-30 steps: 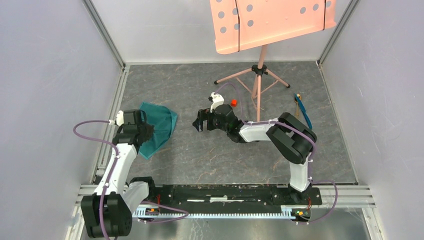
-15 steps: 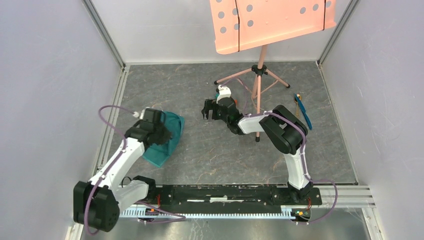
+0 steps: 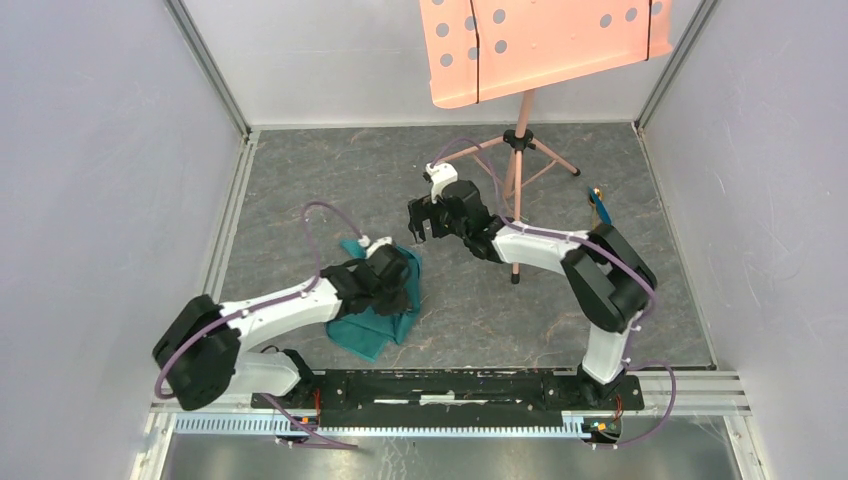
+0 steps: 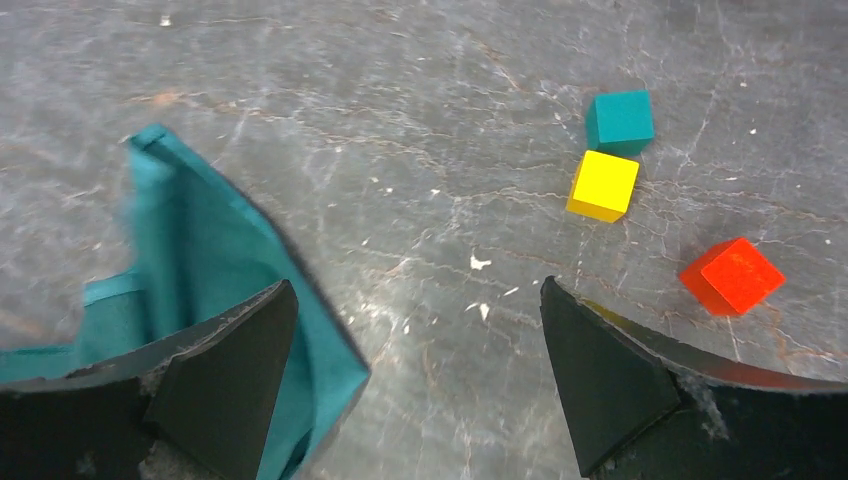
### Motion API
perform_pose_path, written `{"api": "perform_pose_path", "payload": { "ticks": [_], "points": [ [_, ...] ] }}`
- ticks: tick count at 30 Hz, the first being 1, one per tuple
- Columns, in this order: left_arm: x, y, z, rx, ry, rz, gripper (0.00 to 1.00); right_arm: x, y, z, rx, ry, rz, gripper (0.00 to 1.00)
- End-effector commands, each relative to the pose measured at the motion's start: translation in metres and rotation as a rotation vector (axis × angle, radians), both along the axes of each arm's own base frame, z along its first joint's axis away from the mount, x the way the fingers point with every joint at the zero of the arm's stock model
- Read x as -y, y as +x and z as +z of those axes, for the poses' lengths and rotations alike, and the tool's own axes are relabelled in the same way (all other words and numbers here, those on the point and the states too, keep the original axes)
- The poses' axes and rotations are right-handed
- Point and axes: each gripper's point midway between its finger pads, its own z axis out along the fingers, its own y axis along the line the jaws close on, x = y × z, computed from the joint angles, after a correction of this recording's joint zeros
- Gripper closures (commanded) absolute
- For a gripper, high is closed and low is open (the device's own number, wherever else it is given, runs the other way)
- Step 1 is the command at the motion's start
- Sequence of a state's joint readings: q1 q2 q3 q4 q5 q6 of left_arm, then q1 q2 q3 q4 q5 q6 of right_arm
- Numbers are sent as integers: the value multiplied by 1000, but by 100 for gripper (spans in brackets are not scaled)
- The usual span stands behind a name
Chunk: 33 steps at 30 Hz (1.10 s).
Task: Fold the napkin into a case and place the utensils inside
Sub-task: Pick up the crumpled napkin from the corner of the board, then pick up the crumpled napkin from the center of the board.
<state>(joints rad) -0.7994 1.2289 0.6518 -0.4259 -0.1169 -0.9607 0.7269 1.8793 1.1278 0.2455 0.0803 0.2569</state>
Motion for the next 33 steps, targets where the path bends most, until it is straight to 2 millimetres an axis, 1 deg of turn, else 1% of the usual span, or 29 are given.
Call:
{"api": "perform_pose_path", "payload": {
  "ticks": [1, 2, 4, 6, 8, 9, 10, 12, 14, 17, 19, 20, 21, 22, 23, 24, 27, 29, 31, 33],
  "points": [
    [43, 10, 26, 93, -77, -129, 55, 5, -28, 17, -12, -14, 98, 2],
    [38, 11, 28, 111, -64, -119, 41, 5, -31, 17, -16, -14, 111, 2],
    [24, 14, 36, 156, -34, -101, 30, 0, -36, 18, -17, -12, 158, 2],
    [2, 17, 48, 200, 7, -52, 24, -4, -37, 16, -24, -12, 187, 4],
    [-28, 22, 55, 222, 43, 38, 20, -15, -40, 17, -39, 17, 232, 9],
    [-43, 25, 58, 223, 34, 87, 16, -22, -44, 17, -52, 44, 261, 12],
    [-51, 27, 57, 207, -3, 111, 14, -30, -47, 17, -62, 67, 283, 14],
    [-68, 40, 56, 179, -127, 183, 14, -45, -51, 17, -66, 99, 316, 15],
    [-71, 52, 58, 166, -237, 204, 12, -57, -50, 13, -66, 100, 328, 15],
    [-71, 72, 54, 114, -268, 229, 14, -78, -47, 4, -64, 94, 358, 14],
    [-70, 85, 41, 54, -235, 223, 19, -88, -40, -5, -60, 68, 368, 14],
    [-70, 91, 37, 37, -217, 218, 21, -90, -37, -12, -62, 51, 362, 15],
    [-71, 97, 30, 15, -195, 213, 23, -92, -33, -13, -53, 39, 357, 16],
    [-74, 102, 27, 14, -173, 214, 25, -94, -29, -18, -53, 21, 356, 16],
    [-80, 108, 19, 8, -128, 232, 28, -96, -26, -20, -43, 7, 362, 18],
    [-86, 110, 11, -1, -86, 247, 32, -98, -25, -23, -41, -7, 373, 22],
    [-100, 110, -4, -18, -11, 280, 38, -99, -24, -38, -53, -58, 386, 31],
    [-100, 108, -11, -16, -17, 288, 41, -98, -28, -46, -55, -80, 394, 37],
    [-102, 105, -16, -17, -14, 300, 46, -98, -31, -51, -50, -96, 399, 44],
    [-105, 105, -20, -21, 0, 311, 50, -98, -29, -54, -41, -116, 392, 51]
  ]
}}
